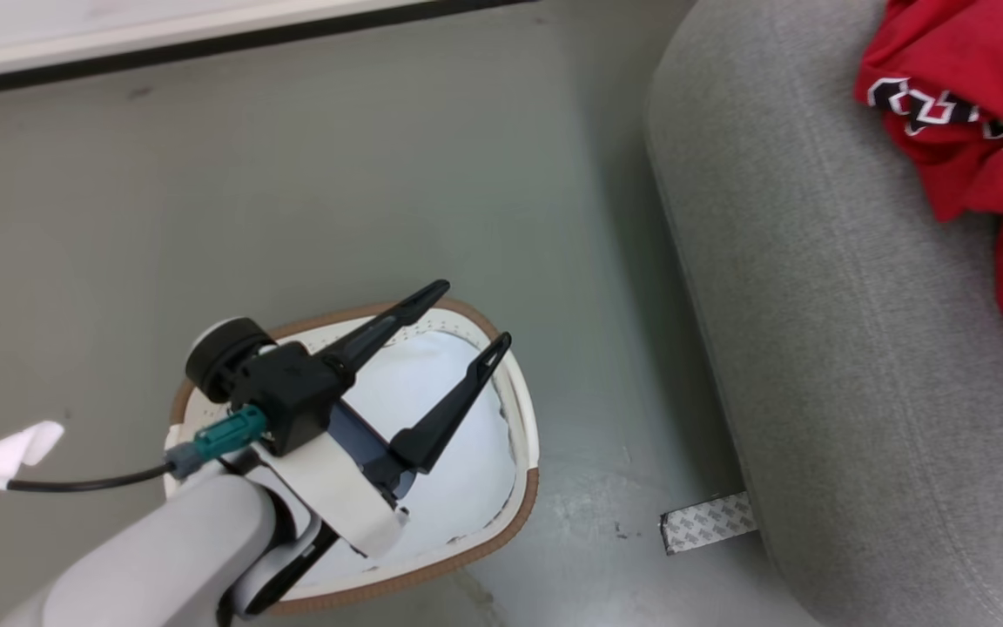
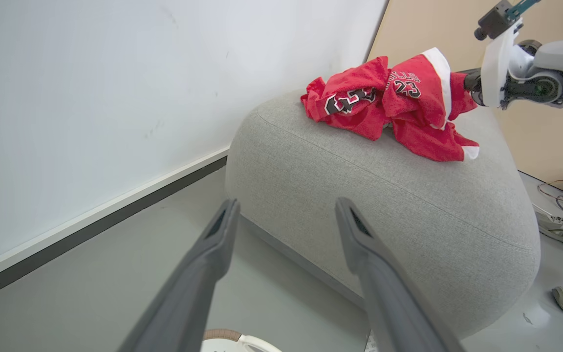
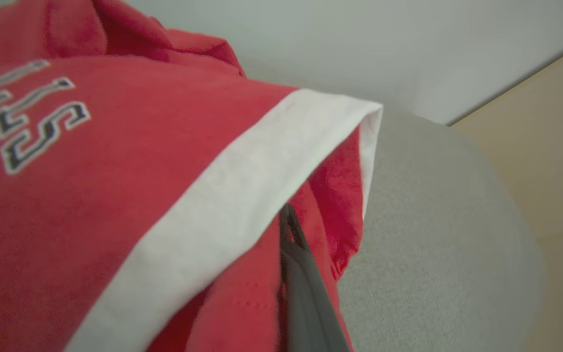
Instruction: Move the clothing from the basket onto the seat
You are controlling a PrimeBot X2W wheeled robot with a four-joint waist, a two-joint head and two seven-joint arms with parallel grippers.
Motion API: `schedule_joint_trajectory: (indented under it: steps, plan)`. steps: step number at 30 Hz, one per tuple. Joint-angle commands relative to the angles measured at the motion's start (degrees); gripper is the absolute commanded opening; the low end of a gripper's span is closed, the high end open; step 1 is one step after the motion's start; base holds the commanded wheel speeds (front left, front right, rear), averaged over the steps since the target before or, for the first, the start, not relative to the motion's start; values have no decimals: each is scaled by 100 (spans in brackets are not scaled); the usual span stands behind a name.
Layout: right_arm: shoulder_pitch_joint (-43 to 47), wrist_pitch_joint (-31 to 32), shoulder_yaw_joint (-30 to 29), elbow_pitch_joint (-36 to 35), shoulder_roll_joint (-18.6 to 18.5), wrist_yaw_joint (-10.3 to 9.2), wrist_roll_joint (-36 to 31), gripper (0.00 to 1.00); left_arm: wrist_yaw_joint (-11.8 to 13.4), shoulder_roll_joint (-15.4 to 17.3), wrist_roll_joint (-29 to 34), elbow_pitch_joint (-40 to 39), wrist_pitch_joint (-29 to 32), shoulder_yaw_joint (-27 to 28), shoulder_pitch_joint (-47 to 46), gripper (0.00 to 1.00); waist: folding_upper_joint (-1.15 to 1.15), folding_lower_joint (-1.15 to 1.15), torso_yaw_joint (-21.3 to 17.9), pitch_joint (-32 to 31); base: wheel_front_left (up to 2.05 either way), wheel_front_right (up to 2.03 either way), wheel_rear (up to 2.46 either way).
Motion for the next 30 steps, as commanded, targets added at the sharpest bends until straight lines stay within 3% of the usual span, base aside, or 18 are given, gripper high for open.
schedule_joint_trajectory:
  steps: [1,3,6,8,9,12,16,23,27,30]
  plan:
    - [63,103,-29,158,-2,-14,59,0,12,48,52,-8,-40,33,-57,100,0,-1,83,87,0,0,0]
    - [23,179,-41,305,-18,-14,84,0,26,66,30,-10,-54,60,-53,100,0,-1,91,99,0,0,0]
    - [-18,174,-10,399,38,-14,69,21,52,86,-7,17,-85,80,3,100,0,-1,60,67,0,0,0]
    - [-30,137,22,413,52,-14,22,51,55,102,-30,58,-93,79,62,100,0,-1,15,-11,0,0,0]
    - [-20,122,46,412,52,-14,12,100,61,91,-43,69,-97,70,77,100,0,-1,-2,-69,0,0,0]
    - [83,149,280,407,11,-13,3,100,69,10,-77,148,-118,35,139,100,0,-1,-46,-341,0,0,0]
    - [324,547,1052,340,-118,-14,504,100,128,-146,-192,331,-166,8,317,100,0,-1,-84,-893,0,0,0]
    - [943,1278,2022,-291,-970,-14,1668,100,348,-366,-454,672,-252,163,728,100,0,-1,-10,-1992,0,0,0]
    - [1177,1092,2055,-962,-1293,-14,2034,100,524,-383,-647,755,-295,403,999,100,0,-1,121,-2514,0,0,0]
    - [1370,751,1766,-1387,-1203,-14,2192,100,627,-325,-723,800,-320,613,1183,100,0,-1,292,-2810,0,0,0]
